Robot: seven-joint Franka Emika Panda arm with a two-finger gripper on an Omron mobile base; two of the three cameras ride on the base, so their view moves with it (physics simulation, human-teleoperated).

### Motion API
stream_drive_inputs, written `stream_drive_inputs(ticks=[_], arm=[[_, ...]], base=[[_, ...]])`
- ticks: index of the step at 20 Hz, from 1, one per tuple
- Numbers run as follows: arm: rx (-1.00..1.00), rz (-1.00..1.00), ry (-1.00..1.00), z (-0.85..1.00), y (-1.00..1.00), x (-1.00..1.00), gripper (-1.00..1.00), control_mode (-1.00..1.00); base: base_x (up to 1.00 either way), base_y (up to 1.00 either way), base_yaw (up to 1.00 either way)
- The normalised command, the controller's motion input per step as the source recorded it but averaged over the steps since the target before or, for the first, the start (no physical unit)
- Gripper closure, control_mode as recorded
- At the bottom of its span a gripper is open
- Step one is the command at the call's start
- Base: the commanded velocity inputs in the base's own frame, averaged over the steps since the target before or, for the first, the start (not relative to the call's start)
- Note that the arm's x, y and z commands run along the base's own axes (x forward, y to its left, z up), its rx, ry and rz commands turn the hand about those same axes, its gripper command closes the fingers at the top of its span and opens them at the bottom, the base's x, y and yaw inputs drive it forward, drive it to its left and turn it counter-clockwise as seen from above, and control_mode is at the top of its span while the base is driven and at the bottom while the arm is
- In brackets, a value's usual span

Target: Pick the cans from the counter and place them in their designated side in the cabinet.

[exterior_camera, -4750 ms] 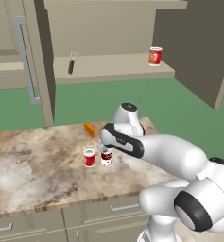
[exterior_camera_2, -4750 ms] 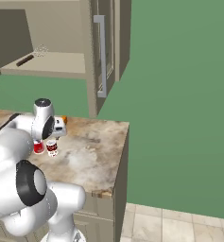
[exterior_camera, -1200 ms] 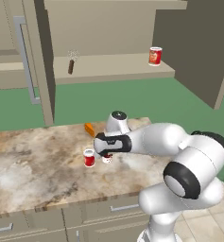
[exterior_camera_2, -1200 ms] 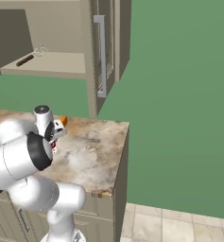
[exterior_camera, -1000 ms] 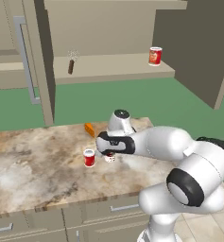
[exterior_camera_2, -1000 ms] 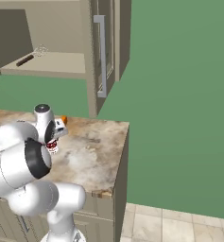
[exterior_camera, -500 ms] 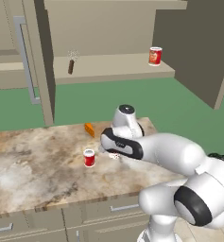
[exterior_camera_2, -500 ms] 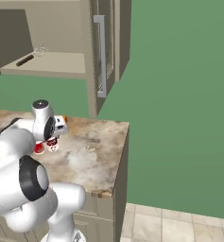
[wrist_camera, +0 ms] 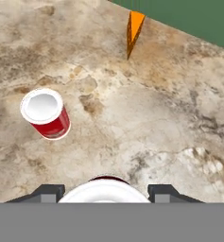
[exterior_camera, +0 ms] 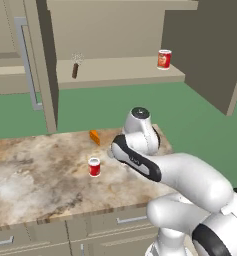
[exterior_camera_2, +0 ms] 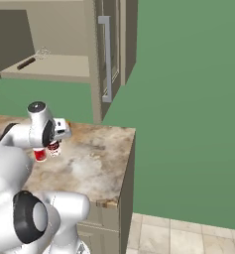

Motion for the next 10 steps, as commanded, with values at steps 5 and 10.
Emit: stream_drive_inputs(ticks=[5, 10], arm=[[0.03, -0.05, -0.1, 0.42, -0.1, -0.19, 1.0, -1.0], [0.02, 0.0, -0.14, 0.45, -0.1, -0.22, 1.0, -1.0]], base=[[0.0, 0.0, 0.0], [0.0, 0.0, 0.0]])
